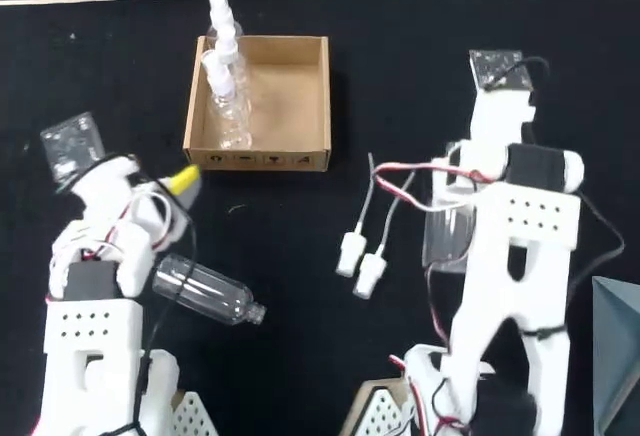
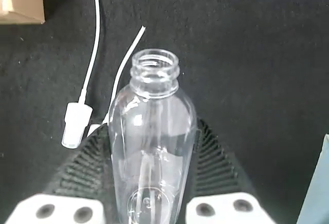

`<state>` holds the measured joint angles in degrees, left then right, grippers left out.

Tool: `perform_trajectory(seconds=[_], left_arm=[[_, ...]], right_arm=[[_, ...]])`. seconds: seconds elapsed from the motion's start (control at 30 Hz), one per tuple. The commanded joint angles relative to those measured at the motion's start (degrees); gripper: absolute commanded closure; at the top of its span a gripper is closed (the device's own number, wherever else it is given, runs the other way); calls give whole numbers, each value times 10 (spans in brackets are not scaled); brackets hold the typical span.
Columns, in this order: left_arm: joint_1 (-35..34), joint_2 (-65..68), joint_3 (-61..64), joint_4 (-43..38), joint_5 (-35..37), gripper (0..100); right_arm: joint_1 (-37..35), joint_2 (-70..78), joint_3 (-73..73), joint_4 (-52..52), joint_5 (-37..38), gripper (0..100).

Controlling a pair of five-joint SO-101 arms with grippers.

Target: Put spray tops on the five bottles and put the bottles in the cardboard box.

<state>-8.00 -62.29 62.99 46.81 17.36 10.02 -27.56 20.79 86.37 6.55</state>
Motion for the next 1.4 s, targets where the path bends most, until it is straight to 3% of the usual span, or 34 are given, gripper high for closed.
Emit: perform_trajectory(seconds=[0.0, 0.2, 0.4, 0.67, 1.37], left_arm=[[83, -4, -58, 31, -68, 711], [175, -4, -63, 39, -86, 712], [246, -3, -122, 98, -108, 712], [344, -1, -160, 122, -104, 712], [429, 300, -259, 74, 18, 711]], right_arm=[[14, -46, 6, -2, -7, 988], [15, -50, 15, -3, -7, 988], [69, -49, 16, -15, -9, 988], [83, -52, 72, -75, -60, 988], [83, -52, 115, -100, -61, 988]])
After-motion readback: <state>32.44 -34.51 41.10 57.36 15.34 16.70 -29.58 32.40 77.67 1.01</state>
